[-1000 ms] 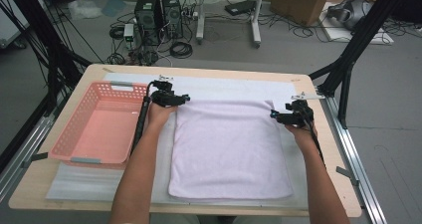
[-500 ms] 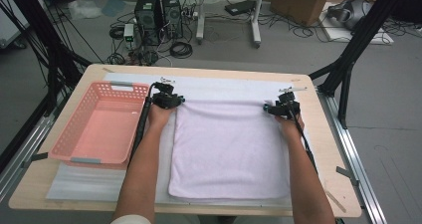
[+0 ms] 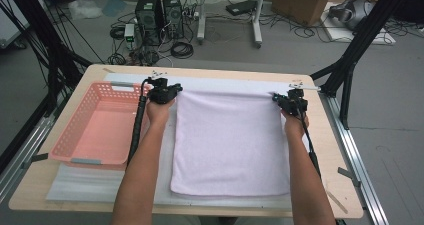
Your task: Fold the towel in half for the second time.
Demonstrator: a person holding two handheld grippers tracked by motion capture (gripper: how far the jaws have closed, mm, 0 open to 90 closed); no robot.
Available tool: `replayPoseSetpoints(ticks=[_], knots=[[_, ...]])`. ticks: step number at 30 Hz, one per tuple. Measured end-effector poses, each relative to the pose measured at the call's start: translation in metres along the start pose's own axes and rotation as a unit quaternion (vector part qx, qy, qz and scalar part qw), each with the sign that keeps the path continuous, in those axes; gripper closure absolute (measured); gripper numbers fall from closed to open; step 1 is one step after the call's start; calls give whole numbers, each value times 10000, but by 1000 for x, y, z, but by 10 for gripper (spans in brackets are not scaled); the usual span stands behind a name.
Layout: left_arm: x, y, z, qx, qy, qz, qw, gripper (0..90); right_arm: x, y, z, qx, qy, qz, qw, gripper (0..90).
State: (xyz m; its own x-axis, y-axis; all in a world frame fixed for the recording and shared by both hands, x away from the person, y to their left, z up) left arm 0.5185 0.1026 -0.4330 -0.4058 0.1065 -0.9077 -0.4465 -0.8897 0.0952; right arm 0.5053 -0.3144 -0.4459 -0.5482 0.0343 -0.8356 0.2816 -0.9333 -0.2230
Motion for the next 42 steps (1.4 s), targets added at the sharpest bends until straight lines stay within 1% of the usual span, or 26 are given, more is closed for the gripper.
replayPoseSetpoints(ticks=[1,3,5,6,8,9,12,14,16,17,18,19,20,21,22,23,25,26,27,29,30,31,32,37,39,42], knots=[[1,1,3,30,73,36,10000,870,0,-1,3,-46,26,5,10000,876],[1,2,5,45,101,81,9999,870,0,-2,6,-80,49,31,10000,875],[5,4,9,64,46,82,9999,869,1,-4,15,-198,72,57,9998,875],[8,6,14,83,-49,44,9999,869,1,-5,19,-257,85,90,9996,875],[9,9,20,92,25,-4,10000,869,2,-8,25,-319,90,131,9994,875],[9,10,24,110,53,23,9999,869,3,-9,28,-349,110,143,9992,875],[8,13,31,160,87,16,9998,869,4,-10,39,-461,187,60,9987,875],[6,19,43,297,57,-35,9995,869,5,-11,46,-504,232,82,9984,875],[3,24,53,328,189,-87,9992,869,7,-14,55,-543,247,141,9981,875],[3,24,53,328,189,-87,9992,869,8,-15,59,-569,265,161,9979,875],[4,28,63,368,190,-115,9991,869,10,-16,63,-598,263,144,9978,875],[6,30,68,378,197,-129,9990,869,12,-17,68,-625,283,141,9975,875],[6,30,68,378,197,-129,9990,869,14,-17,71,-657,203,161,9975,875],[10,33,79,438,194,-148,9987,869,15,-19,76,-667,171,181,9975,874],[10,33,79,438,194,-148,9987,869,15,-21,81,-667,242,245,9972,874],[15,37,89,475,185,-251,9984,869,15,-24,87,-670,306,315,9968,875],[20,42,97,508,170,-321,9980,868,17,-28,96,-691,306,424,9962,875],[20,42,97,508,170,-321,9980,869,19,-30,100,-702,311,427,9961,875],[26,47,104,546,135,-422,9975,869,22,-32,104,-691,310,446,9961,875],[28,48,106,548,93,-485,9973,868,27,-34,109,-648,293,508,9962,875],[35,55,112,581,102,-606,9964,868,31,-34,112,-640,296,482,9963,875],[35,55,112,581,102,-606,9964,868,34,-35,114,-657,290,447,9964,875],[42,60,116,618,78,-643,9960,868,37,-35,116,-655,276,431,9965,875],[56,64,124,666,-1,-672,9955,865,47,-38,122,-651,218,457,9966,873],[65,68,131,737,23,-685,9949,865,56,-41,126,-636,130,586,9962,872],[70,70,135,779,38,-699,9945,864,65,-41,128,-618,7,582,9964,871]])
Point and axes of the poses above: each handheld gripper's, and its own axes: z roughly backward along the jaws, x roughly out of its underside, y roughly to its right, the point moved 5 cm from there along -z, roughly forward along the jaws, and after that the axes turned 8 degrees about -z, right-handed, at the moved point
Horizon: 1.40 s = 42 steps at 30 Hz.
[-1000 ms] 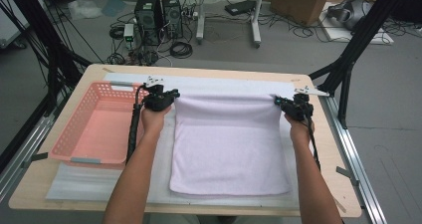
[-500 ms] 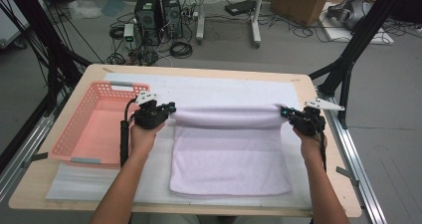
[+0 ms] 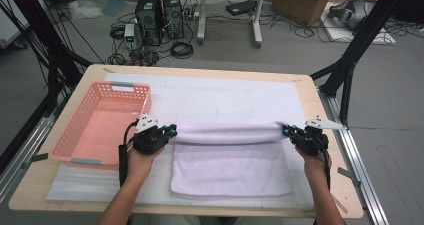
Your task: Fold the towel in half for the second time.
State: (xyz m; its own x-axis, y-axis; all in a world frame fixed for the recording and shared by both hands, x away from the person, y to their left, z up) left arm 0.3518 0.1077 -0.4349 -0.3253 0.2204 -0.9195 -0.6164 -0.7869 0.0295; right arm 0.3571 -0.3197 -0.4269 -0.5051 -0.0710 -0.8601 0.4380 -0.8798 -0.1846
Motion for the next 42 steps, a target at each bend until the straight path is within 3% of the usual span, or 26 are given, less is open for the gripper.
replayPoseSetpoints(ticks=[5,12,13,18,24,26,27,28,31,32,34,36,39,40,42], knots=[[13,10,8,48,-3,-120,9999,863,13,-5,9,-74,-94,88,9999,871],[29,14,17,151,73,-15,9999,862,26,-12,18,-149,-166,216,9995,867],[33,15,18,178,68,6,9998,861,30,-14,19,-141,-148,342,9992,864],[36,20,24,272,77,-68,9996,860,42,-16,19,-172,-339,432,9983,863],[36,24,28,422,123,-38,9990,822,48,-14,25,-266,-397,332,9983,846],[36,22,28,478,97,32,9988,643,50,-13,26,-264,-432,333,9982,793],[35,20,28,458,72,229,9987,554,50,-11,28,-197,-415,189,9988,646],[35,20,28,458,72,229,9987,518,49,-9,31,-192,-352,77,9992,608],[34,20,28,480,93,231,9985,503,40,-5,41,-246,-12,-205,9995,507],[34,20,27,514,63,207,9984,503,40,-5,41,-246,-12,-205,9995,507],[36,24,24,620,-42,216,9978,472,35,-13,43,-478,57,-116,9988,466],[40,29,18,705,-223,158,9971,460,39,-20,36,-592,-112,14,9982,464],[42,32,14,704,-320,175,9969,462,44,-23,21,-481,-361,205,9980,465],[44,32,12,638,-453,204,9967,473,45,-22,17,-409,-392,229,9981,503],[45,33,11,601,-501,187,9968,567,46,-21,14,-385,-491,287,9976,755]])
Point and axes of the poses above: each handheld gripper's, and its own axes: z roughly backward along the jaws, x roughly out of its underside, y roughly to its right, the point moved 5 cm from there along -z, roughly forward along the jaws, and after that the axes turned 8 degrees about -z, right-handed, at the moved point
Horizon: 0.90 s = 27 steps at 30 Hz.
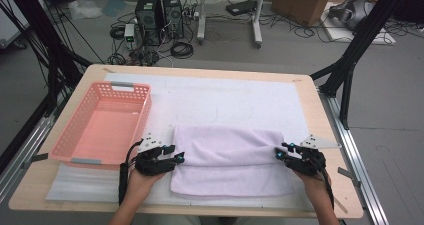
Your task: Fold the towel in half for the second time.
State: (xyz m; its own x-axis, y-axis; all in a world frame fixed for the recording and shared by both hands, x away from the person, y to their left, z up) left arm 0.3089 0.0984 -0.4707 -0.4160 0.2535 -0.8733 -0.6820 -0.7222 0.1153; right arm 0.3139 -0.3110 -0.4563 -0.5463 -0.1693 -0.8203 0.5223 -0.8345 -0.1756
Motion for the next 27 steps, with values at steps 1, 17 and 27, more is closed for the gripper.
replayPoseSetpoints(ticks=[1,17,27], knots=[[2,1,0,-73,-136,-97,9998,659,1,1,0,11,-16,28,10000,822],[7,20,34,145,76,-222,9996,865,20,-2,38,-464,-102,151,9988,651],[-5,-5,13,-235,168,186,9994,418,2,15,50,-85,658,-471,9967,527]])
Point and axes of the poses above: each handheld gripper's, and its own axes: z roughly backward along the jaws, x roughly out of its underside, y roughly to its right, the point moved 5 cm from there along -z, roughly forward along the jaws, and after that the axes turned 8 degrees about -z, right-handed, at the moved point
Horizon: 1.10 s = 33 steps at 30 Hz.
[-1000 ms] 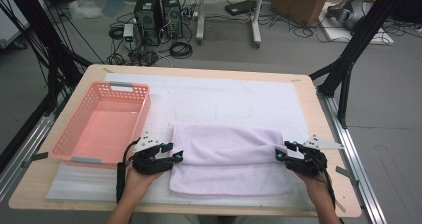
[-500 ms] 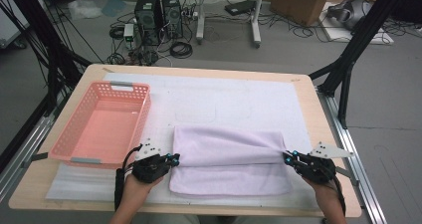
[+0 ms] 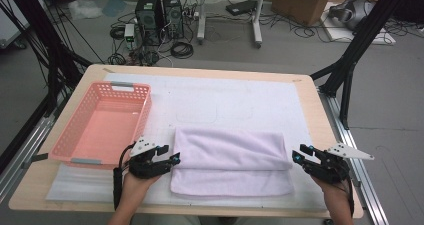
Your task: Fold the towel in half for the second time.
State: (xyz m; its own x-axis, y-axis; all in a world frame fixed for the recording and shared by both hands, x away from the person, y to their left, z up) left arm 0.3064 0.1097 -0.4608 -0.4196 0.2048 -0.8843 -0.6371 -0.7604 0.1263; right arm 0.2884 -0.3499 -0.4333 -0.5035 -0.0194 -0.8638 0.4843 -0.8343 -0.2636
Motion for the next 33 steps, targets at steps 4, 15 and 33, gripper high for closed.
replayPoseSetpoints(ticks=[4,15,33], knots=[[-9,-10,-13,-35,-51,73,10000,408,-4,9,-30,300,-357,127,9988,528],[-7,-12,-25,15,-103,147,9998,372,-14,39,-106,1358,-954,711,9836,570],[-4,-24,-37,-148,-282,362,9988,343,-14,33,-79,741,-645,-273,9948,380]])
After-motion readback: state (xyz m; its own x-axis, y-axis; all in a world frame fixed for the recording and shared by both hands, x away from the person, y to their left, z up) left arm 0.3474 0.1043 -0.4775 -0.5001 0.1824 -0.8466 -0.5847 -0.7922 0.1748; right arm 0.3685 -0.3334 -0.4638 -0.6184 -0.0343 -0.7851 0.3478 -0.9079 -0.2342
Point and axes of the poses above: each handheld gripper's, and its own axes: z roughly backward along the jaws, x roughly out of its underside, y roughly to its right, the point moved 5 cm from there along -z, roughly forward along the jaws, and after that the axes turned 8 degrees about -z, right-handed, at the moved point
